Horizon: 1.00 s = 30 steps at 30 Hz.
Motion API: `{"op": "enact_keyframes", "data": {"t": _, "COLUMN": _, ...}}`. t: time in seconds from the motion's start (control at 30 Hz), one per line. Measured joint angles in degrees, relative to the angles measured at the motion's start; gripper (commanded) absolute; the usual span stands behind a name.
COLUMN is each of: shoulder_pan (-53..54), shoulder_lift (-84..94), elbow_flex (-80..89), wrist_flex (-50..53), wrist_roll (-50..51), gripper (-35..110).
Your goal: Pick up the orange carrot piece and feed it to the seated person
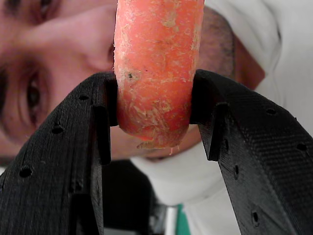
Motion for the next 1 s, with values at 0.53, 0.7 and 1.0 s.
{"op": "enact_keyframes", "data": {"t": 0.53, "shoulder_pan": 0.0, "shoulder_lift": -2.64, "elbow_flex": -1.41, "wrist_flex": -1.05, "wrist_roll": 0.09, "gripper": -2}}
{"op": "enact_keyframes", "data": {"t": 0.7, "shoulder_pan": 0.0, "shoulder_lift": -7.47, "elbow_flex": -3.96, "wrist_flex": -1.23, "wrist_roll": 0.09, "gripper": -2}}
{"op": "enact_keyframes", "data": {"t": 1.0, "shoulder_pan": 0.0, "shoulder_lift": -16.96, "elbow_flex": -18.37, "wrist_flex": -1.41, "wrist_roll": 0.09, "gripper": -2}}
